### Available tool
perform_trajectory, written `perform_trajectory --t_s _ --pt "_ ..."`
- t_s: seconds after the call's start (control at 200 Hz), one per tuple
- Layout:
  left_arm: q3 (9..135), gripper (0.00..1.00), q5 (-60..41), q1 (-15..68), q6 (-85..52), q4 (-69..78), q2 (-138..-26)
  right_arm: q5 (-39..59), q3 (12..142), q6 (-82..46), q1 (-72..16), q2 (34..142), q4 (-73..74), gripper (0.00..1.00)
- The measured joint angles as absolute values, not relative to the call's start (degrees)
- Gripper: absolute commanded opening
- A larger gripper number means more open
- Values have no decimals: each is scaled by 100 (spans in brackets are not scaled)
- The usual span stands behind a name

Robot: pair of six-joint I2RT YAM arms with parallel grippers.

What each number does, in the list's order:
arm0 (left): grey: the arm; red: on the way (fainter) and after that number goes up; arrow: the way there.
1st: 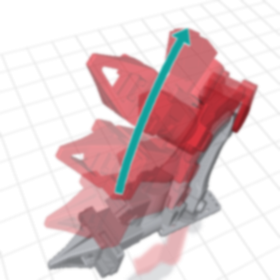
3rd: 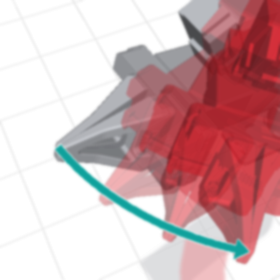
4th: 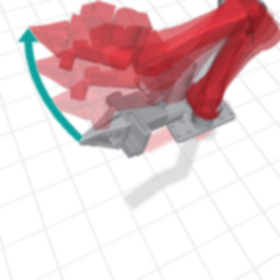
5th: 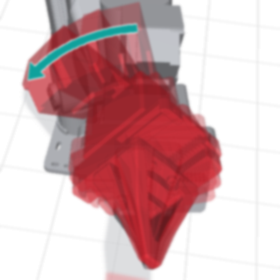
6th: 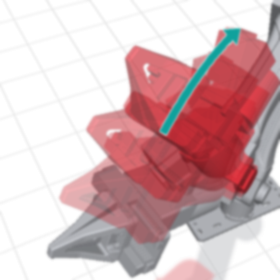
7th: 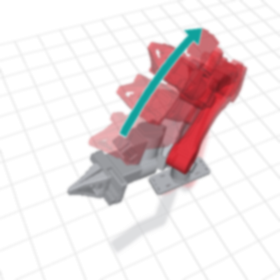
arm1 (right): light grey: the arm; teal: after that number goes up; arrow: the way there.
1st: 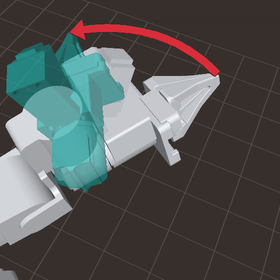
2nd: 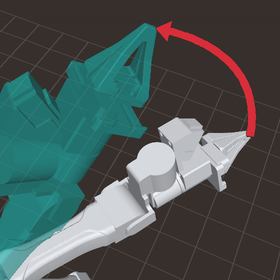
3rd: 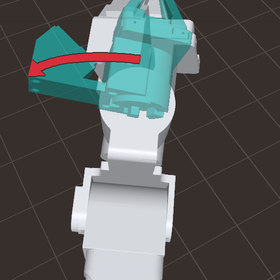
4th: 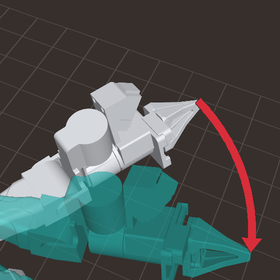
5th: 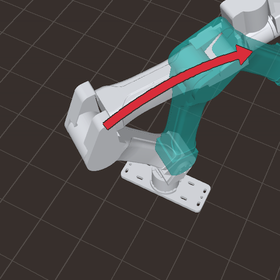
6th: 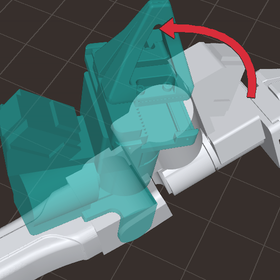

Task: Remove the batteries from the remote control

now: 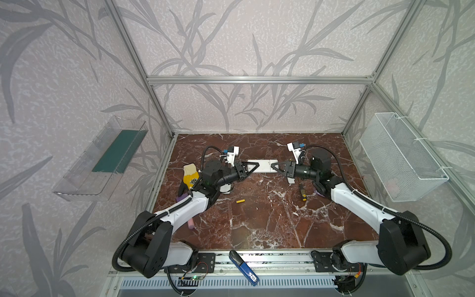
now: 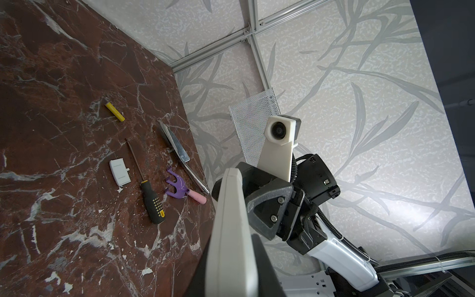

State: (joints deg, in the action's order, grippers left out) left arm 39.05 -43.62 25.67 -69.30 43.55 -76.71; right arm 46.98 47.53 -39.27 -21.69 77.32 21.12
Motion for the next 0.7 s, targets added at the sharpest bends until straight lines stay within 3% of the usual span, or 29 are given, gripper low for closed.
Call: perform_trajectory --t_s 0.215,0.47,0.7 --pt "3887 0 -4357 2567 -7072 4637 -7669 4899 4729 -4344 -2053 7767 2556 27" --pt "3881 0 -4362 2587 -7177 4657 -7671 4812 4751 -4093 -2047 7714 2285 43" --pt "3872 0 -4362 2620 -7223 4639 -7738 4303 4825 -3500 -2091 7446 1492 43"
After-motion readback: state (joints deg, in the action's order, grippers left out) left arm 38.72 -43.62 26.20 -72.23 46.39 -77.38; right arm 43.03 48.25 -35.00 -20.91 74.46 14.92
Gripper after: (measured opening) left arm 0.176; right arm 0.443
